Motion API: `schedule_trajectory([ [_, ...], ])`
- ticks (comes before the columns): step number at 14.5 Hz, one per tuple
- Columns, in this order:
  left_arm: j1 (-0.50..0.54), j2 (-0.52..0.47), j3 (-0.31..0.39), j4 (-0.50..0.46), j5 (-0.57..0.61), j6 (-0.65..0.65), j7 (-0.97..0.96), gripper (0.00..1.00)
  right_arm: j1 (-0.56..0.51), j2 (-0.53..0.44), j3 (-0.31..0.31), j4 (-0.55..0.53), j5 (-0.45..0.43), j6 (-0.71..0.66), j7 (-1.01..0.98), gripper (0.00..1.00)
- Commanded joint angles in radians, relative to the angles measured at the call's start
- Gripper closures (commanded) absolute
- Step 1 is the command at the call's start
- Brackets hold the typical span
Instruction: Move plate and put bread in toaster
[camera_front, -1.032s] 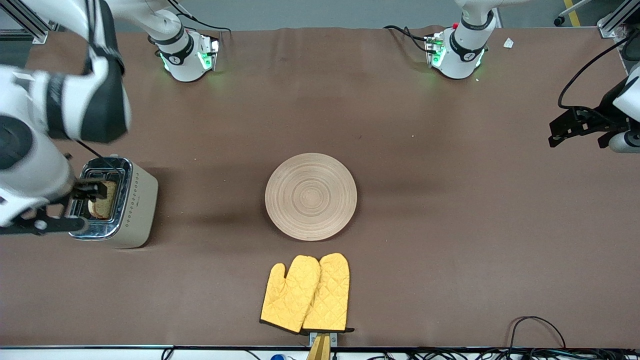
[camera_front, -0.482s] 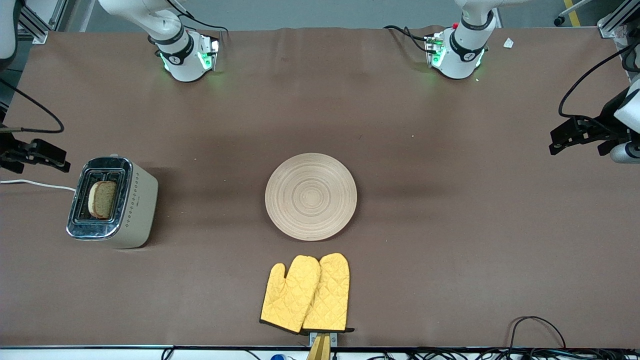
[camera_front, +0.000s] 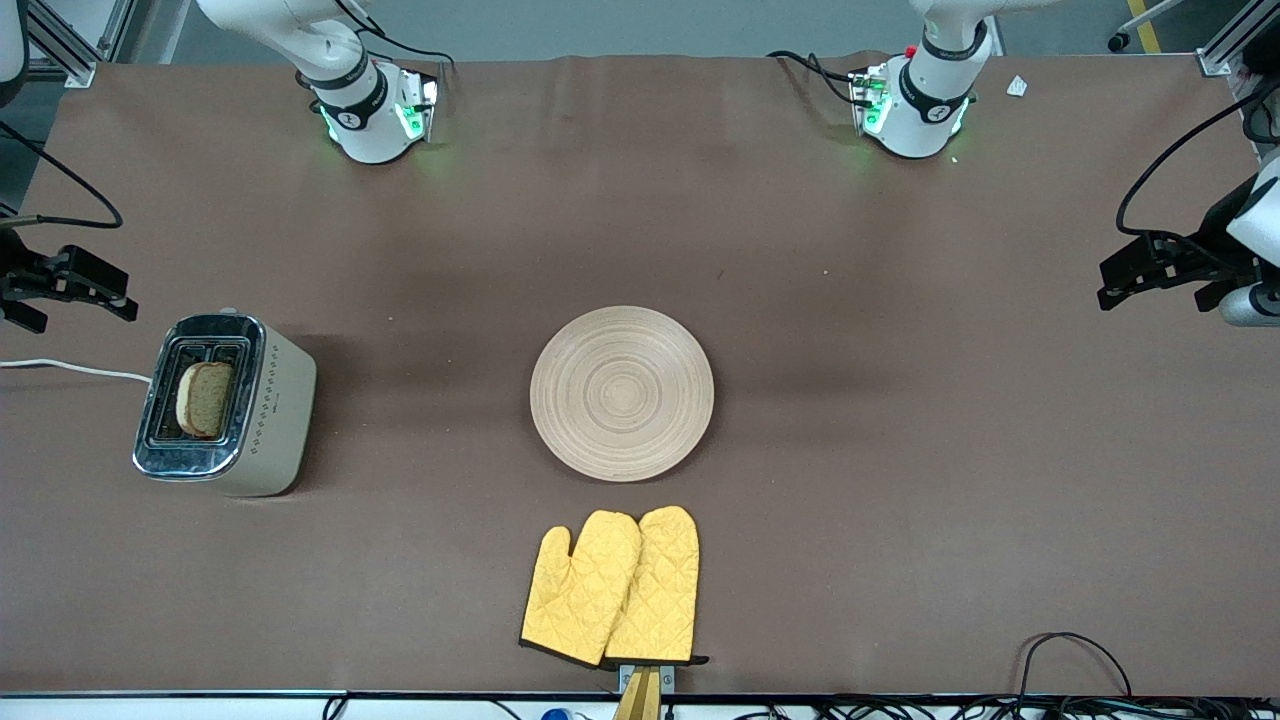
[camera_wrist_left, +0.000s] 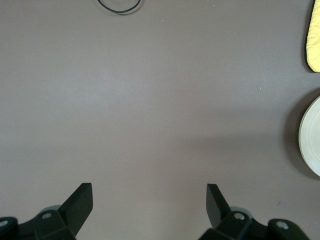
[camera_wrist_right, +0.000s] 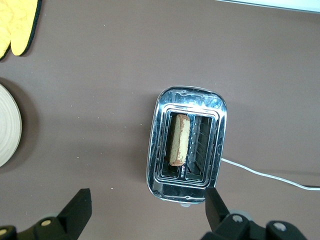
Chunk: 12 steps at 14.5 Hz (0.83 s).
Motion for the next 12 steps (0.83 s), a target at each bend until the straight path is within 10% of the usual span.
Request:
schedule_trajectory([
  [1,0.002,0.004,-0.003,0.02,0.012,-0.001,0.006,0.0,-0.004,-0.02,0.012,-0.011,-0.036,0.008,-0.027,0.0],
  [4,-0.003,0.003,-0.008,0.019,0.012,-0.004,0.007,0.0,-0.05,-0.022,0.029,-0.01,-0.033,0.007,-0.059,0.0],
  [6,-0.012,0.003,-0.009,0.02,0.012,-0.004,0.007,0.0,-0.27,-0.022,0.278,-0.01,-0.036,-0.001,-0.058,0.0],
  [12,-0.011,0.003,-0.011,0.019,0.012,-0.004,0.007,0.0,-0.272,-0.022,0.289,-0.002,-0.038,-0.019,-0.023,0.0],
])
